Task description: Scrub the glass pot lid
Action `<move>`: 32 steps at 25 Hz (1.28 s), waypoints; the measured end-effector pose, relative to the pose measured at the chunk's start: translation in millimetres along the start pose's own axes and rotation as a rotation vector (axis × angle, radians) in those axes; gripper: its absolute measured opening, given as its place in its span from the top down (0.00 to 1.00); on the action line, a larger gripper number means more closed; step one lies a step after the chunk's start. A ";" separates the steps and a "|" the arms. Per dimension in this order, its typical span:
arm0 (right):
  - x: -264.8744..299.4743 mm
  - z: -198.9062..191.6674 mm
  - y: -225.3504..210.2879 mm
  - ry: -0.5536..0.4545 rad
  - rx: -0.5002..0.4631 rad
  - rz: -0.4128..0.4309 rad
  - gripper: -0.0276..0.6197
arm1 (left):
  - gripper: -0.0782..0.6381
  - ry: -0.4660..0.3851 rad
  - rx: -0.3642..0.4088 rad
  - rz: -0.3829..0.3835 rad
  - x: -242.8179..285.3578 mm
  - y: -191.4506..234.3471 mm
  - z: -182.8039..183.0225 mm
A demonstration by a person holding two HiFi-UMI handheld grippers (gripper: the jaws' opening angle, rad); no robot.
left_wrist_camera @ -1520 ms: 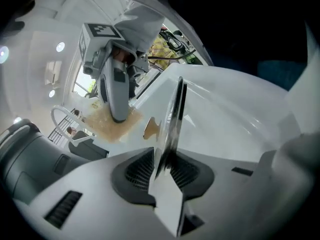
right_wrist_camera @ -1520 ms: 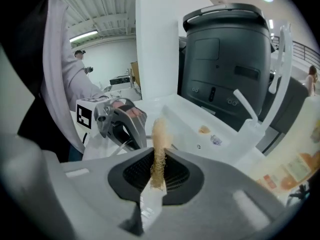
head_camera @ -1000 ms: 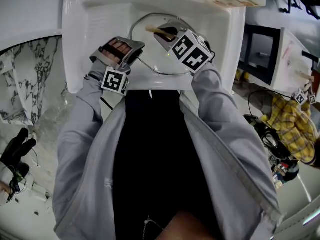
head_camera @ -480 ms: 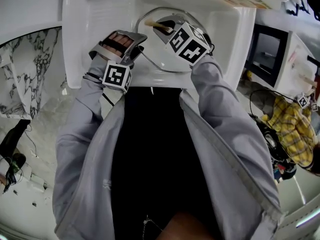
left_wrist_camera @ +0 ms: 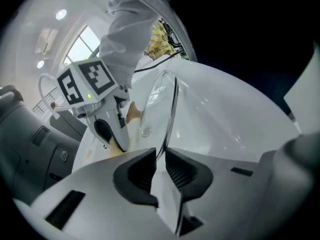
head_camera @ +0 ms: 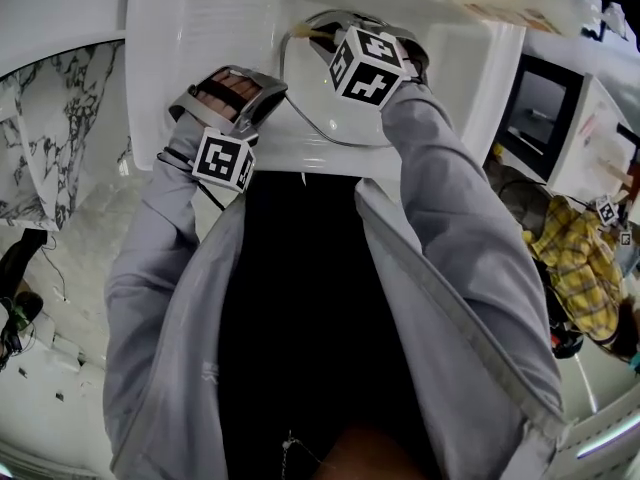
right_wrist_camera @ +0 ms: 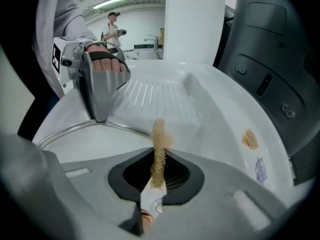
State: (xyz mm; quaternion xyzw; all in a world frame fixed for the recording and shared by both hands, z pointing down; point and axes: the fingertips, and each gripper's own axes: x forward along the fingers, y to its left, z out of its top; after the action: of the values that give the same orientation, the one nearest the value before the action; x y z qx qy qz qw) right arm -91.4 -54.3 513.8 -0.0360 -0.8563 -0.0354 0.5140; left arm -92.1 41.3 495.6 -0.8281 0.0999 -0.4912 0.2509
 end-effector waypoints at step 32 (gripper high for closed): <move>-70.3 10.3 149.7 -0.052 -0.034 0.610 0.91 | 0.83 0.006 0.023 0.009 3.1 -12.5 8.9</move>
State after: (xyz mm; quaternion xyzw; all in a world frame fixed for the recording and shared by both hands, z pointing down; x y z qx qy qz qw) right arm -52.7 93.9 450.5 -0.3008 -0.8181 0.1074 0.4782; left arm -83.9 53.5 500.9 -0.8231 0.0987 -0.4938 0.2623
